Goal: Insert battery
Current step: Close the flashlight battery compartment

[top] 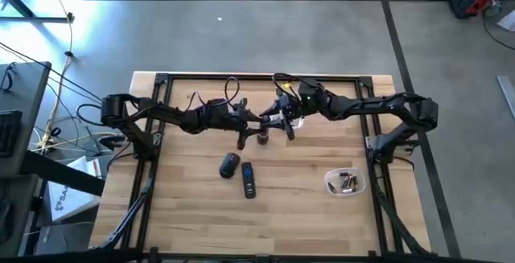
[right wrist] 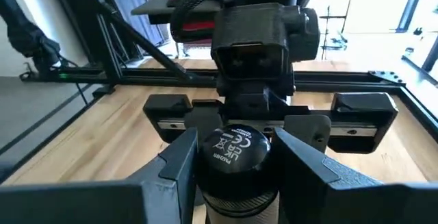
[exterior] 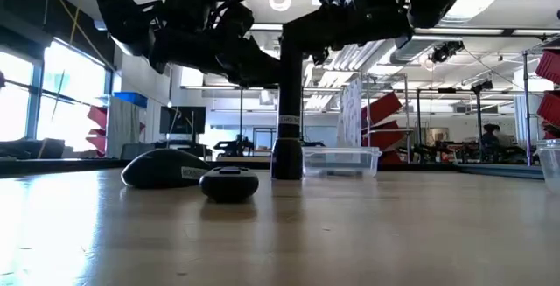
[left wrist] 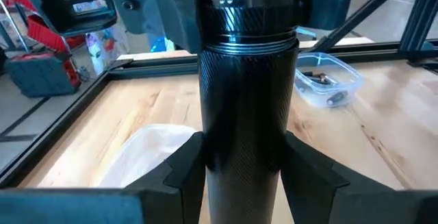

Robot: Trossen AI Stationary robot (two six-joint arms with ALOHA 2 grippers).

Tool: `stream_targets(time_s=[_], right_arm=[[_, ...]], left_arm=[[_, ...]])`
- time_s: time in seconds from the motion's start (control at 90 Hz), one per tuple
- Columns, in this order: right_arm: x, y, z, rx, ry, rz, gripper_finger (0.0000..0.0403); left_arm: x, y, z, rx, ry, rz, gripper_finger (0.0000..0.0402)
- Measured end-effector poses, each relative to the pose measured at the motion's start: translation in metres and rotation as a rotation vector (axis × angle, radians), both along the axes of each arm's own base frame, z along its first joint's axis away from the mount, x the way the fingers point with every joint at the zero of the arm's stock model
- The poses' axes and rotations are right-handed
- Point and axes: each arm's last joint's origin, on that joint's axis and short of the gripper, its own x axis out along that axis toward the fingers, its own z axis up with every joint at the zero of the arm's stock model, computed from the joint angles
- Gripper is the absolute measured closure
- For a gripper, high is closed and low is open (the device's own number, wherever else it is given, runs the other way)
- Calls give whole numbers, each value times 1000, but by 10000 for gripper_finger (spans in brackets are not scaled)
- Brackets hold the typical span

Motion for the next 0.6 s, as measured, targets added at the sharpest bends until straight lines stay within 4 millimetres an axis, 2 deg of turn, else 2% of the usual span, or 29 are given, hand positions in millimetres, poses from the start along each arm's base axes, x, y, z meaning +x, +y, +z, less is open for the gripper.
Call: stream_targets(time_s=[0.267, 0.433, 0.6], right_arm=[[-1, -3, 0, -16, -6, 1, 273], [-2, -6, -1, -9, 4, -26, 273], [-3, -10, -1, 10, 17, -40, 273]], left_arm=[[2, 0, 0, -1, -33, 8, 262], [6, 2, -7, -31, -69, 27, 261], [7, 4, -8, -26, -76, 27, 243]])
